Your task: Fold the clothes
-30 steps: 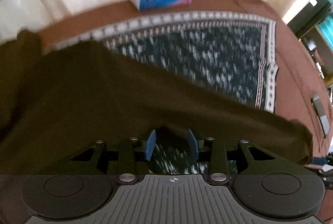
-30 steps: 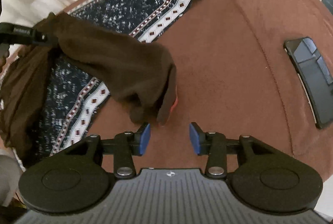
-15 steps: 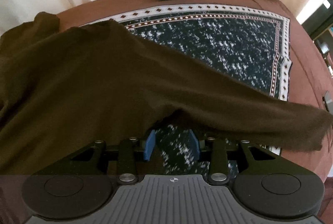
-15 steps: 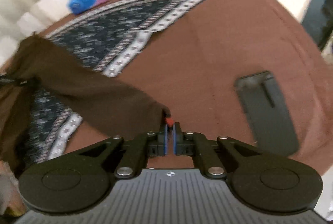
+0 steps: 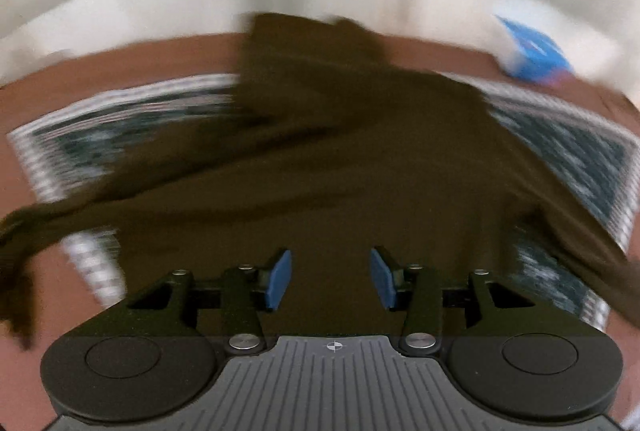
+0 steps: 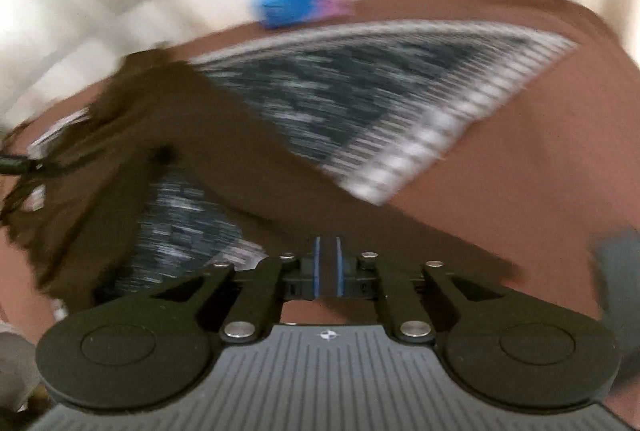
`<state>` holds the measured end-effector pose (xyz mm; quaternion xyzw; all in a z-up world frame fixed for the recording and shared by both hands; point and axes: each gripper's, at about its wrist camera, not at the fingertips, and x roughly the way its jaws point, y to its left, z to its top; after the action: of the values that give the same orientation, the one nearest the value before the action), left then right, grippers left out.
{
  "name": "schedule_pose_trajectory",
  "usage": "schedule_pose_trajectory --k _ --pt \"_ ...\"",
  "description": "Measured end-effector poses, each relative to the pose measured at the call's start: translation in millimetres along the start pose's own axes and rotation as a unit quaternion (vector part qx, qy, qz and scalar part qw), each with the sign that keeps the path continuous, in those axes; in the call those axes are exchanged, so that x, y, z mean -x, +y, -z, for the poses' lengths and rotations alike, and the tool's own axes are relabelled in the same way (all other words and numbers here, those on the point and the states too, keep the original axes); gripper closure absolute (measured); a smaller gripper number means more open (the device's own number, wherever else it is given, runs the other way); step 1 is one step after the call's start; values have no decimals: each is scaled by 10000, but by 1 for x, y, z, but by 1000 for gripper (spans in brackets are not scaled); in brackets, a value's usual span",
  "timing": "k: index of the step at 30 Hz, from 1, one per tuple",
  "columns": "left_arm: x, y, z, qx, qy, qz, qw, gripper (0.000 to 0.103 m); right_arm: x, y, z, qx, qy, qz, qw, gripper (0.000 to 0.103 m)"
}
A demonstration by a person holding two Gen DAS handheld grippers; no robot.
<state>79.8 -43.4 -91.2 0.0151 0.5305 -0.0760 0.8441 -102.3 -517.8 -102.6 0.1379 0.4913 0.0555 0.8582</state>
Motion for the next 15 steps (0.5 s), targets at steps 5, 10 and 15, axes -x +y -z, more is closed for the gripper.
schedule_pose_trajectory --k 5,10,15 --pt "23 87 3 454 -248 -530 9973 37 -35 89 -54 876 5 -885 9922 85" --pt "23 162 15 578 -374 -733 9949 37 -68 204 -105 1793 -34 -1487 9725 73" --pt "10 238 23 515 -343 -830 9946 36 -120 320 -142 2560 176 -1644 9524 56"
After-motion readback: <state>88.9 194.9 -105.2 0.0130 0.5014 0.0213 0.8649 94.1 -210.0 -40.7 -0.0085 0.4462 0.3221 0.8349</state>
